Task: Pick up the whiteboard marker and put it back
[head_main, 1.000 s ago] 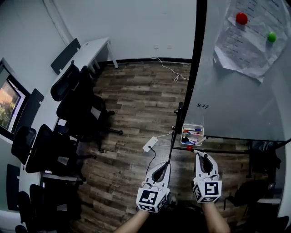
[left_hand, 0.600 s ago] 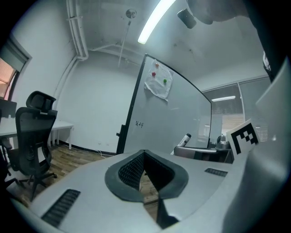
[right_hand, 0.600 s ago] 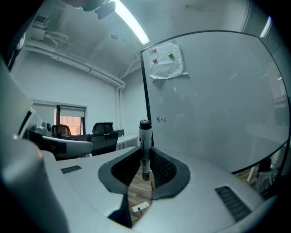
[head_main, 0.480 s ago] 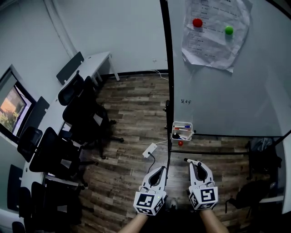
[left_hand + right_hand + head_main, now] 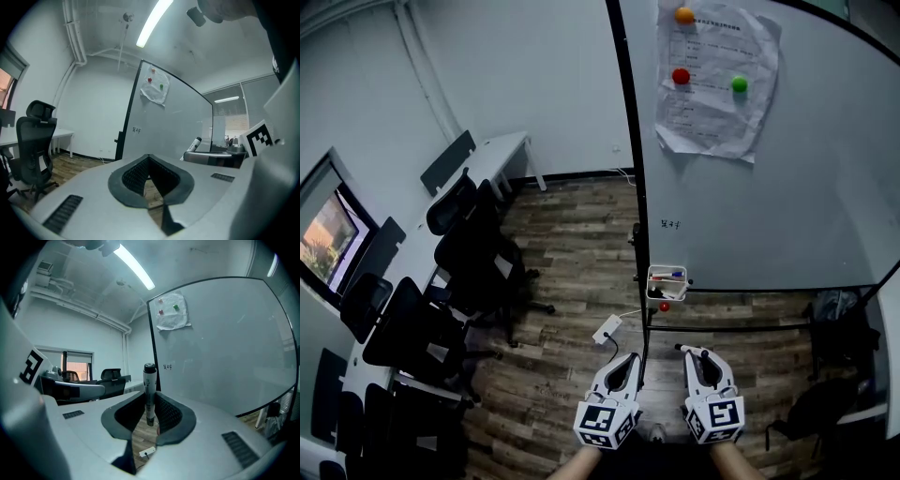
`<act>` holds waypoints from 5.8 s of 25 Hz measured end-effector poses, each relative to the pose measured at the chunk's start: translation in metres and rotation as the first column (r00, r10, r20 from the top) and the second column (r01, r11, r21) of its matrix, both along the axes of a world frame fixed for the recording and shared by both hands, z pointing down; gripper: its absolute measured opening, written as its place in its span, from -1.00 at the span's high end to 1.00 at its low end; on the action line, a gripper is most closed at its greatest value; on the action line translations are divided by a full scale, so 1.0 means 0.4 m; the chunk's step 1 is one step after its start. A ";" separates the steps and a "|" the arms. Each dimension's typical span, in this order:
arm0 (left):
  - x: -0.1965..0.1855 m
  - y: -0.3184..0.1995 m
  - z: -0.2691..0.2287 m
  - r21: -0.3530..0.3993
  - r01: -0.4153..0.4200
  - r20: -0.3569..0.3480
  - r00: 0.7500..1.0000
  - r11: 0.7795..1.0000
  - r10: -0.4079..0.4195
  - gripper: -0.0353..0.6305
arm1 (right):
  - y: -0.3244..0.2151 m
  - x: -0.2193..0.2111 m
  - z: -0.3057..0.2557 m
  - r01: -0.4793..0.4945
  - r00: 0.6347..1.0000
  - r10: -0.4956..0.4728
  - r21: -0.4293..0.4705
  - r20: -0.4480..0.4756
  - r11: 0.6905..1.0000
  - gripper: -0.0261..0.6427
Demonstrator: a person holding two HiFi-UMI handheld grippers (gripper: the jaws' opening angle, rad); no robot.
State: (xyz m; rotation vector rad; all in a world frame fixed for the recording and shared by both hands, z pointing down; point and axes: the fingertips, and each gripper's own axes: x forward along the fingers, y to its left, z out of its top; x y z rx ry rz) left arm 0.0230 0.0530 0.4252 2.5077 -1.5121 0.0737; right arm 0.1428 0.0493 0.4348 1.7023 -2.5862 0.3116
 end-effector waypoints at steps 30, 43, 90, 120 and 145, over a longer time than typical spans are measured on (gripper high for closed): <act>-0.085 0.034 -0.046 0.071 -0.056 0.011 0.998 0.996 0.055 0.88 | 0.068 -0.115 -0.043 -0.025 0.999 0.026 0.018 -0.044 1.000 0.70; -0.088 0.038 0.016 -0.053 -0.059 0.041 0.997 0.997 0.061 0.88 | 0.084 -0.125 -0.035 -0.045 0.998 0.045 0.005 -0.045 0.999 0.70; -0.119 0.037 0.030 -0.017 -0.130 0.016 0.991 0.991 0.130 0.88 | 0.085 -0.145 -0.025 -0.100 0.993 0.099 -0.008 -0.065 0.995 0.70; 0.038 -0.162 0.020 -0.038 -0.038 0.034 0.999 0.999 0.039 0.88 | -0.141 -0.011 -0.006 0.035 0.999 -0.035 -0.007 -0.017 0.999 0.70; 0.034 -0.274 0.043 -0.070 -0.034 0.023 0.999 0.997 0.036 0.88 | -0.245 -0.019 0.024 0.036 0.999 -0.037 -0.055 -0.015 0.998 0.70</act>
